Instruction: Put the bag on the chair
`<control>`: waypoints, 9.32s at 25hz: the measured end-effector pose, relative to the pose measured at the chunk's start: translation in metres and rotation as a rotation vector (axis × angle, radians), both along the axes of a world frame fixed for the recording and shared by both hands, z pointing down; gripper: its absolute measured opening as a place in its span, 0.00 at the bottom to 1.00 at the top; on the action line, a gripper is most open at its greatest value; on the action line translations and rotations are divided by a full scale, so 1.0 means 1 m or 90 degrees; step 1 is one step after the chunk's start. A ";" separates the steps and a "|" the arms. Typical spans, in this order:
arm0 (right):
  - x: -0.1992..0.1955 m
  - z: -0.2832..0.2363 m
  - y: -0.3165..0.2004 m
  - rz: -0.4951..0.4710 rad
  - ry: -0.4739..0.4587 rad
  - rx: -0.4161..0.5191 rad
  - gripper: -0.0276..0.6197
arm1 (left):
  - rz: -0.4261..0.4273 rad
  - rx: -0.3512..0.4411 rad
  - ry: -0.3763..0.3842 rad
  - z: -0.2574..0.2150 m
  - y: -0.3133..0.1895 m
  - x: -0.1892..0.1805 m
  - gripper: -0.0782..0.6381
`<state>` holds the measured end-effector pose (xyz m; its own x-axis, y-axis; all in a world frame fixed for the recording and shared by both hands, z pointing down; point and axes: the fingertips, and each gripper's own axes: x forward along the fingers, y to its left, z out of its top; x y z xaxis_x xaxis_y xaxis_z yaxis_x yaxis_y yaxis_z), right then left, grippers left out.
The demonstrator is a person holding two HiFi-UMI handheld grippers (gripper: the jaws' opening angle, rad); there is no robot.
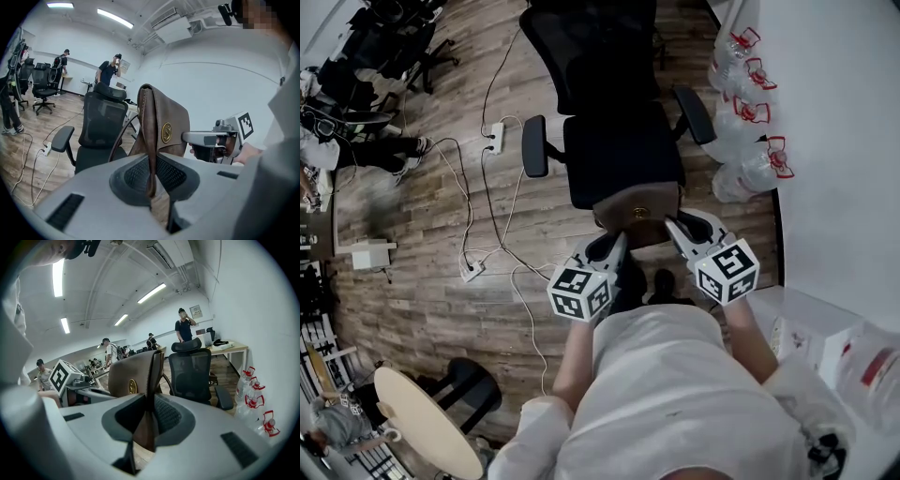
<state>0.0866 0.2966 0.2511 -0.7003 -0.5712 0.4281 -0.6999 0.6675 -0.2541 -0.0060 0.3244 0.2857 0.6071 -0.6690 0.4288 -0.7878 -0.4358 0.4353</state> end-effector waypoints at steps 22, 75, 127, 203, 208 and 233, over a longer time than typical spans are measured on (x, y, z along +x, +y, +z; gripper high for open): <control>-0.063 0.006 -0.068 0.045 0.034 -0.017 0.15 | 0.052 0.003 0.014 0.007 -0.082 -0.064 0.15; -0.039 0.058 -0.343 -0.097 0.003 -0.121 0.15 | -0.067 -0.101 -0.041 0.043 -0.327 -0.030 0.15; -0.060 0.240 -0.401 -0.054 0.054 -0.255 0.14 | -0.091 -0.239 -0.008 0.222 -0.384 -0.054 0.15; -0.073 0.414 -0.491 -0.014 0.143 -0.241 0.15 | 0.011 -0.195 -0.098 0.402 -0.489 -0.069 0.15; -0.079 0.423 -0.498 -0.028 0.166 -0.227 0.15 | 0.018 -0.172 -0.133 0.411 -0.499 -0.074 0.15; -0.098 0.448 -0.523 -0.089 0.242 -0.124 0.11 | 0.094 -0.036 -0.344 0.441 -0.525 -0.083 0.16</control>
